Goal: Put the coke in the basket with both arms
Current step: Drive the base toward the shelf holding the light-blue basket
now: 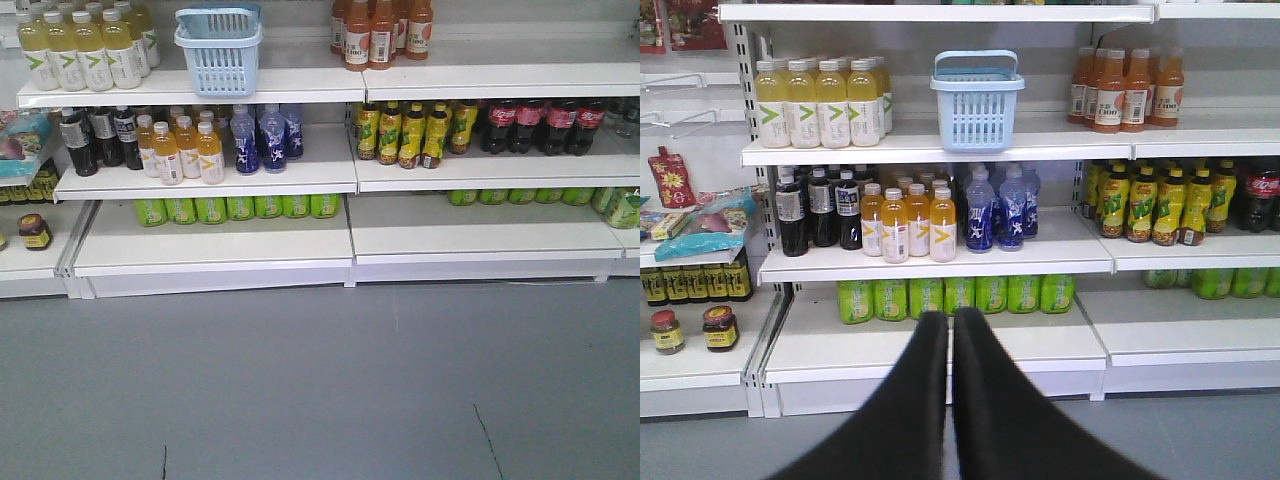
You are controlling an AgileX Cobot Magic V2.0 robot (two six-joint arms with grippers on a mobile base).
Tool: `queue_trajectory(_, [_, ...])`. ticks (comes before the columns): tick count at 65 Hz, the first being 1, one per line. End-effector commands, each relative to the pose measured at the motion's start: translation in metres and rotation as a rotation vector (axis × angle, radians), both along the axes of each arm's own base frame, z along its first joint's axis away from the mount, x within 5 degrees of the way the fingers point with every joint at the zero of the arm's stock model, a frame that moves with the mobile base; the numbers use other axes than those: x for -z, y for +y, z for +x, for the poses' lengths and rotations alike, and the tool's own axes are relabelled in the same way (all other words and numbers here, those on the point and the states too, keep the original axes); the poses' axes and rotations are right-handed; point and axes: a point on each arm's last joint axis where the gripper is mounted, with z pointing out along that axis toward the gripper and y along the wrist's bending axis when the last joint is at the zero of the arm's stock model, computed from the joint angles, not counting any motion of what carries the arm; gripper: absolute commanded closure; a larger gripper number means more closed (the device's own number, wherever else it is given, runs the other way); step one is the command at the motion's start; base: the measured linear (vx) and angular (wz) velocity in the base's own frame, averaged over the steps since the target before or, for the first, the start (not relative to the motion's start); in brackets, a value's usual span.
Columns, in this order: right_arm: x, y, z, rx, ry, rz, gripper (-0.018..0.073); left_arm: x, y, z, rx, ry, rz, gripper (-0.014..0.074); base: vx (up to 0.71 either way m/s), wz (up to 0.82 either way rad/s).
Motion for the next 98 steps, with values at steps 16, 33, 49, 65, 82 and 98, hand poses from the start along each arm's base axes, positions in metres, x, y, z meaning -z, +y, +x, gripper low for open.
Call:
queue_trajectory(16, [-0.0047,-0.0005,-0.0007,0.007,-0.076,-0.008,0.0569,-0.0193,0.0000,-0.0028,0.002,-0.129,-0.002,0.0602,0.00,0.00])
queue_trajectory(33, [-0.0047,-0.0005,-0.0007,0.007,-0.076,-0.008,0.0569,-0.0193,0.0000,-0.0028,0.002,-0.129,-0.002,0.0602,0.00,0.00])
queue_trajectory(49, [-0.0047,-0.0005,-0.0007,0.007,-0.076,-0.008,0.0569,-0.0193,0.0000,-0.0028,0.002,-0.129,-0.002,0.0602,0.00,0.00])
queue_trajectory(65, [-0.0047,-0.0005,-0.0007,0.007,-0.076,-0.008,0.0569,-0.0193,0.0000,-0.0028,0.002,-0.129,-0.002,0.0602,0.00,0.00])
queue_trajectory(82, [-0.0047,-0.0005,-0.0007,0.007,-0.076,-0.008,0.0569,-0.0193,0.0000,-0.0028,0.002,-0.129,-0.002,0.0602,0.05,-0.01])
queue_trajectory(98, [-0.0047,-0.0005,-0.0007,0.007,-0.076,-0.008,0.0569,-0.0193,0.0000,-0.0028,0.002,-0.129,-0.002,0.0602,0.11,-0.05])
